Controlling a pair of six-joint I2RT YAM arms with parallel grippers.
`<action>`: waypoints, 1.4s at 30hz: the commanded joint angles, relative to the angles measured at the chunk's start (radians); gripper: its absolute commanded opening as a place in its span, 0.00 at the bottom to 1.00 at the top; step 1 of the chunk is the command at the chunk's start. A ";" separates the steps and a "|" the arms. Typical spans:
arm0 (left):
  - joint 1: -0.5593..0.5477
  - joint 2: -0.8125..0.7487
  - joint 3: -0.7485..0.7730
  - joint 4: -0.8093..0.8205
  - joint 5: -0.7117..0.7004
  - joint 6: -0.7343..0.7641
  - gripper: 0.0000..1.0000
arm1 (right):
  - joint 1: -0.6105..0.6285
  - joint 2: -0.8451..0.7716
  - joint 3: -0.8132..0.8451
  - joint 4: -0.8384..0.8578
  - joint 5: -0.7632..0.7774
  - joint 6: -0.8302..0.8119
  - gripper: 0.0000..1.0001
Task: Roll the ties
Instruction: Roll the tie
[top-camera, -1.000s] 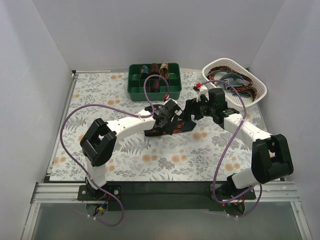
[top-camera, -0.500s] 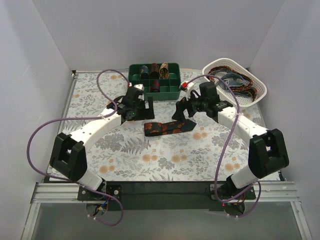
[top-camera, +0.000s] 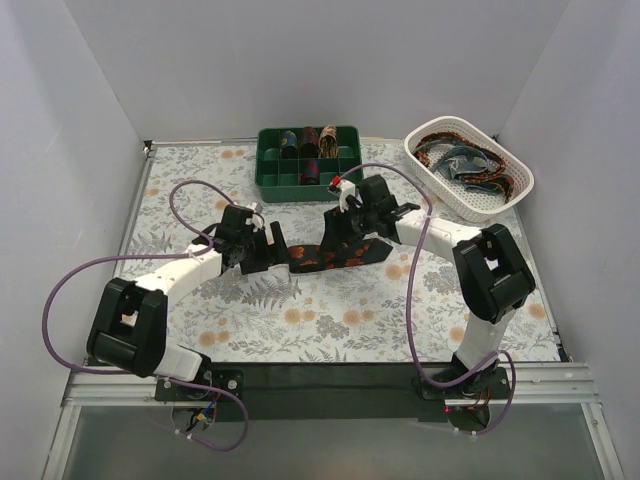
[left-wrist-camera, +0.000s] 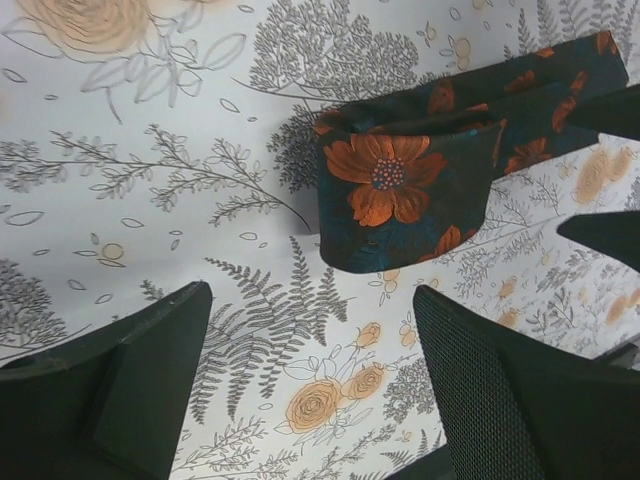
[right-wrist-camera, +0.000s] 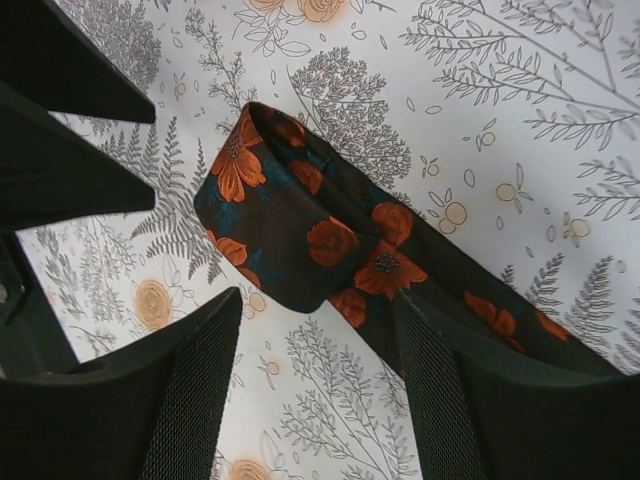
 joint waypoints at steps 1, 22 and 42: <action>0.003 -0.015 -0.028 0.116 0.083 -0.018 0.75 | -0.001 0.011 -0.020 0.132 -0.004 0.163 0.57; 0.003 0.094 -0.102 0.307 0.154 -0.084 0.75 | -0.010 0.149 -0.081 0.235 -0.081 0.247 0.46; -0.051 0.130 -0.232 0.637 0.094 -0.164 0.75 | -0.047 0.219 -0.101 0.311 -0.173 0.335 0.35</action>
